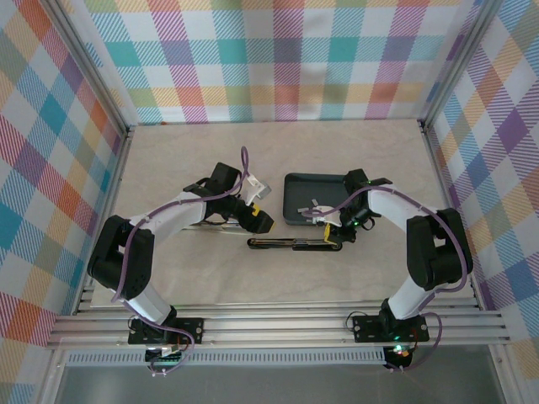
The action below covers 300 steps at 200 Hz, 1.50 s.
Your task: Load the staples into the stapler
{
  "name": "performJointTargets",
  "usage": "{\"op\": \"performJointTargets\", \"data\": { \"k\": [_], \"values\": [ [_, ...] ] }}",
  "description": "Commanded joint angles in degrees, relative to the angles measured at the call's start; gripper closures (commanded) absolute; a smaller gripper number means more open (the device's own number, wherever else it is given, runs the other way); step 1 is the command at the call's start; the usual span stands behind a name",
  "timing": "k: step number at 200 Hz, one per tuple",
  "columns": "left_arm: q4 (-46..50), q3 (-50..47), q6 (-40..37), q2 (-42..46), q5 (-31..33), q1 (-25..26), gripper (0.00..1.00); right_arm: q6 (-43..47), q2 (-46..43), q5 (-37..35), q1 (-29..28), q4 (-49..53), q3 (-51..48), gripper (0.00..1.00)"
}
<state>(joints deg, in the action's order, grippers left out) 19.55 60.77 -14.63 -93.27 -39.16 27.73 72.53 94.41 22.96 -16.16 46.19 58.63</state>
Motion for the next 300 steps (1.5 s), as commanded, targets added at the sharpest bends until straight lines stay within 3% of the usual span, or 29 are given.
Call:
{"op": "performJointTargets", "data": {
  "k": [1, 168, 300],
  "values": [
    [1.37, 0.07, -0.93, -0.63, -0.7, 0.84, 0.2, 1.38, 0.93, 1.03, -0.34, 1.61, 1.46, 0.87],
    [1.8, 0.31, -1.15, -0.57, -0.54, 0.93, 0.2, 1.21, 2.35, -1.25, -0.45, 3.46, 2.1, 0.86],
    [2.04, 0.36, -1.28, -0.42, -0.27, 0.93, 0.2, 0.6, 2.82, -2.3, -0.54, 3.38, 2.19, 0.8]
  ]
}}
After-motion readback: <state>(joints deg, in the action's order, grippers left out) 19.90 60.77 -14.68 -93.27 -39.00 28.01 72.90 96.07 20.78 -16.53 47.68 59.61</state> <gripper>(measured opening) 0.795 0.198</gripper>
